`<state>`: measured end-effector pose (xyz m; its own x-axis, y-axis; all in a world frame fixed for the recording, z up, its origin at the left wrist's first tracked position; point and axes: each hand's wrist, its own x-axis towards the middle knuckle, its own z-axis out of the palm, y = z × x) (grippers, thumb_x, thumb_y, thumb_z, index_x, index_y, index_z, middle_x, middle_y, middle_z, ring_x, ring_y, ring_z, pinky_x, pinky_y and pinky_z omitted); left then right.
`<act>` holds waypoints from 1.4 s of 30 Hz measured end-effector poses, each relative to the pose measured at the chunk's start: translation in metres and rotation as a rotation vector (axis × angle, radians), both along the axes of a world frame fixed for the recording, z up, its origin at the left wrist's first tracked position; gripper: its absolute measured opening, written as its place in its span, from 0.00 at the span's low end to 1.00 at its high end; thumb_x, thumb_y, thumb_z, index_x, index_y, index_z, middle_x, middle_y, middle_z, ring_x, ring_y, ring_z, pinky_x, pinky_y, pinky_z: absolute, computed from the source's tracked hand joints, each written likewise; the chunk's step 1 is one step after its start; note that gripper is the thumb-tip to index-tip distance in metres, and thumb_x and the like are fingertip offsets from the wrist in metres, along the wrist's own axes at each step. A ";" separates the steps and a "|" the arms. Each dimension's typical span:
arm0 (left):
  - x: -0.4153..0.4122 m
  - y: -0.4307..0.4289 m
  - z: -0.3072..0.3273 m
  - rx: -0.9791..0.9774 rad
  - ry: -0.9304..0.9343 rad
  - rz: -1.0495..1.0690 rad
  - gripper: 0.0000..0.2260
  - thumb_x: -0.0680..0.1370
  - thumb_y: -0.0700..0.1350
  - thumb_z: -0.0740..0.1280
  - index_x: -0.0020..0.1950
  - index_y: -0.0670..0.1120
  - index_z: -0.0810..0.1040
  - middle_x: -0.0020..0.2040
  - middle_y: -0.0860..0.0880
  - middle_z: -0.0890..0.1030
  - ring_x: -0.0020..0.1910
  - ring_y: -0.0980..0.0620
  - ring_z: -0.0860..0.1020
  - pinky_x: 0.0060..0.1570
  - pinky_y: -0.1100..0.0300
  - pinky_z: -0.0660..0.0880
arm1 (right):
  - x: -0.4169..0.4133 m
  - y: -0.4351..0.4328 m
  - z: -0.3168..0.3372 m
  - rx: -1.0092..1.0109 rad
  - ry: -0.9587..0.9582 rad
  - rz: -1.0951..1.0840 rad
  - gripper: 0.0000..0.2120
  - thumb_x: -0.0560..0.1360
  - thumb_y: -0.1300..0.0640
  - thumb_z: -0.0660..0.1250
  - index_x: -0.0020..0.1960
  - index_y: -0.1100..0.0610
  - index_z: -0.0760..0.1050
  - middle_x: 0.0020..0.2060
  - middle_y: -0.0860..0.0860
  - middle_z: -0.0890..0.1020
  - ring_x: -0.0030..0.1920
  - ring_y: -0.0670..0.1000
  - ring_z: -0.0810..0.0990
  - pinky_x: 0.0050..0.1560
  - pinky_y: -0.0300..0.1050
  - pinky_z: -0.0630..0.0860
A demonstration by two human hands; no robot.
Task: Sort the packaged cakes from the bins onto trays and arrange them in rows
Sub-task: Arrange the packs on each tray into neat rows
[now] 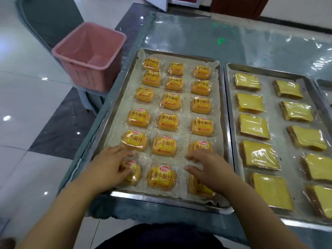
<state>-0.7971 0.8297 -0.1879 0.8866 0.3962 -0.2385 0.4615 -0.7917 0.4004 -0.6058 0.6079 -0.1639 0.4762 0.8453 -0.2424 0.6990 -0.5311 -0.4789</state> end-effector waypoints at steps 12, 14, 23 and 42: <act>-0.007 -0.024 -0.004 -0.207 -0.022 0.416 0.28 0.70 0.49 0.74 0.69 0.49 0.70 0.66 0.54 0.66 0.58 0.59 0.66 0.62 0.64 0.63 | 0.008 0.016 0.001 -0.048 0.062 0.182 0.17 0.77 0.45 0.64 0.64 0.48 0.73 0.57 0.43 0.78 0.52 0.40 0.72 0.53 0.37 0.70; -0.008 -0.024 -0.003 -0.212 -0.008 0.420 0.28 0.71 0.49 0.74 0.69 0.48 0.70 0.67 0.54 0.66 0.59 0.58 0.67 0.63 0.62 0.64 | 0.010 0.014 0.000 -0.050 0.077 0.188 0.17 0.77 0.44 0.63 0.63 0.48 0.73 0.57 0.43 0.78 0.52 0.40 0.72 0.52 0.36 0.70; 0.004 -0.014 0.010 -0.056 -0.032 0.406 0.23 0.73 0.58 0.69 0.65 0.53 0.74 0.63 0.54 0.71 0.61 0.51 0.70 0.61 0.54 0.70 | 0.019 0.023 0.003 -0.049 0.090 0.177 0.15 0.77 0.47 0.65 0.62 0.48 0.74 0.57 0.44 0.77 0.56 0.44 0.75 0.57 0.42 0.73; 0.055 0.053 0.004 -0.235 0.171 0.366 0.15 0.75 0.57 0.67 0.56 0.49 0.76 0.49 0.50 0.80 0.48 0.51 0.78 0.51 0.53 0.75 | -0.004 0.078 0.004 -0.059 0.039 -0.026 0.14 0.75 0.47 0.66 0.61 0.48 0.75 0.53 0.44 0.78 0.50 0.44 0.76 0.53 0.42 0.75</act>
